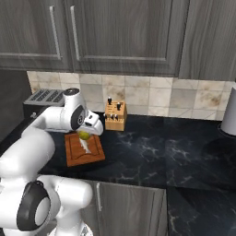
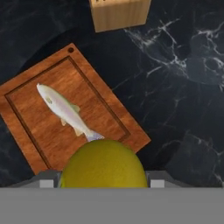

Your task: Retrieve a lemon from the fridge and place it on the cutting board with the fish.

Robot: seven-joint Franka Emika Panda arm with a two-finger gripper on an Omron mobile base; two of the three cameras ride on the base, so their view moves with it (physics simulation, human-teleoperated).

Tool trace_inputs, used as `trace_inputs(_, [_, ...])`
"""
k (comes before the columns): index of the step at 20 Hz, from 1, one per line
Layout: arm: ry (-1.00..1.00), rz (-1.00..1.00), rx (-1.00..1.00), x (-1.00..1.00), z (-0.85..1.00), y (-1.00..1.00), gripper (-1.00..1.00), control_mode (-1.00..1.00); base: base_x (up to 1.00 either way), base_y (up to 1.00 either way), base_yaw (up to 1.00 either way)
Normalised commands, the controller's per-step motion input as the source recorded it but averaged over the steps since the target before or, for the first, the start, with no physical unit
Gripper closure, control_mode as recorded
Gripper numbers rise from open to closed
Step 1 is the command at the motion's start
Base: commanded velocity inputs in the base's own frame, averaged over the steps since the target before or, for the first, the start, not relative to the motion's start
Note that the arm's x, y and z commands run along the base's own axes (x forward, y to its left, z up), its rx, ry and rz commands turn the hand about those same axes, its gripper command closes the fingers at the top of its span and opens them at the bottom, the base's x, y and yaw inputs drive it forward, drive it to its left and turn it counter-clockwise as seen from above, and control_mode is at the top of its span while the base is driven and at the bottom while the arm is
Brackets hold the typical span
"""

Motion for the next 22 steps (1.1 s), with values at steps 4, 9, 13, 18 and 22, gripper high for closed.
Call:
trace_inputs(4, [0.00,0.00,0.00,0.19,-0.33,0.03,1.00,-1.00,0.00,0.00,0.00])
trace_inputs(9, [-0.02,-0.05,0.00,0.10,-0.30,0.07,1.00,-1.00,0.00,0.00,0.00])
trace_inputs(13, [-0.04,-0.07,0.00,0.23,-0.07,0.00,1.00,-1.00,0.00,0.00,0.00])
trace_inputs(18, [-0.03,-0.09,0.00,0.25,-0.10,0.00,1.00,-1.00,0.00,0.00,0.00])
trace_inputs(22, [-0.01,-0.11,0.00,0.06,-0.06,0.00,1.00,-1.00,0.00,0.00,0.00])
